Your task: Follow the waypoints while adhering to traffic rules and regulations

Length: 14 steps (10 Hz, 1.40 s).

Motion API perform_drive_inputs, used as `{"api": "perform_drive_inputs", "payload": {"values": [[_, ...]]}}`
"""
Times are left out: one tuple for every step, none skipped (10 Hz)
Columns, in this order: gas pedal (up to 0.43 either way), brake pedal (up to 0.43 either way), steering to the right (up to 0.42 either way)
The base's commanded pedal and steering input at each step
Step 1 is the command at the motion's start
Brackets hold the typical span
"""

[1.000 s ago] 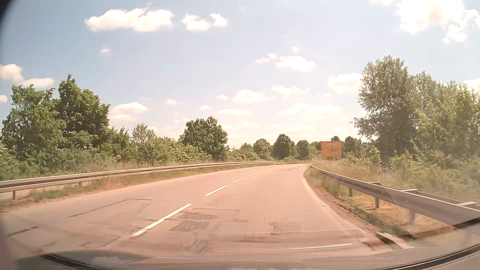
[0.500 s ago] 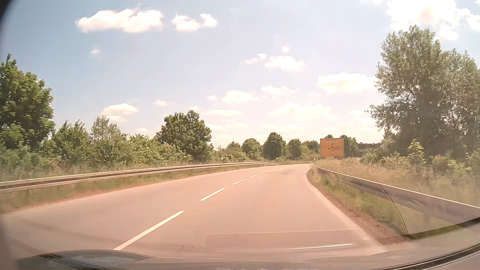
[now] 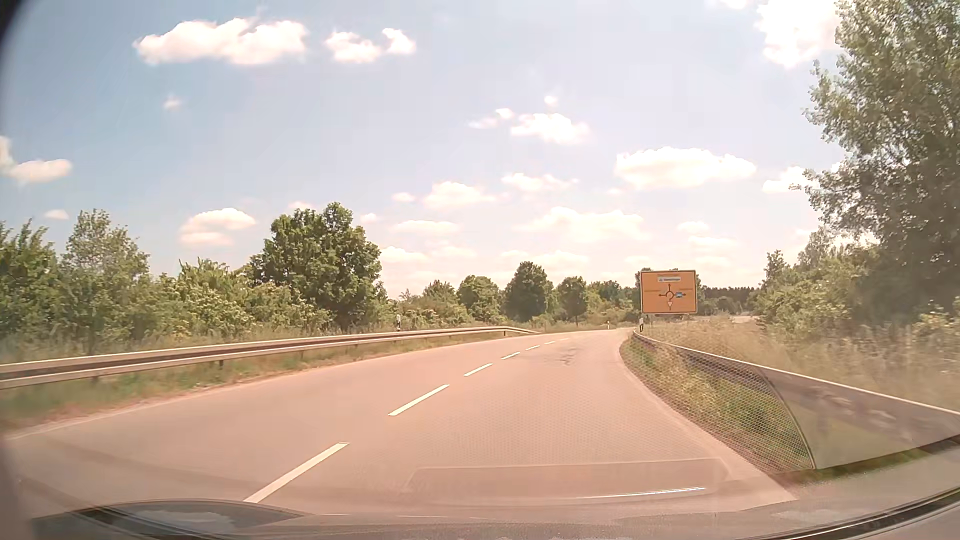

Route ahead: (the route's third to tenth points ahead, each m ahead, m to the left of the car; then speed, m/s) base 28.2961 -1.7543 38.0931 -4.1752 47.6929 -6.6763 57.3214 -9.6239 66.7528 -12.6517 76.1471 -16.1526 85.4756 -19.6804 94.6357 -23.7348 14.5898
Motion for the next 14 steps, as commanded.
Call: {"api": "perform_drive_inputs", "payload": {"values": [[0.177, 0.012, 0.028], [0.177, 0.012, 0.029], [0.177, 0.012, 0.029], [0.177, 0.012, 0.029], [0.177, 0.012, 0.029], [0.177, 0.012, 0.029], [0.177, 0.012, 0.029], [0.177, 0.006, 0.029], [0.177, 0.012, 0.029], [0.177, 0.012, 0.028], [0.177, 0.006, 0.028], [0.177, 0.006, 0.028], [0.169, 0.012, 0.028], [0.169, 0.012, 0.028]]}}
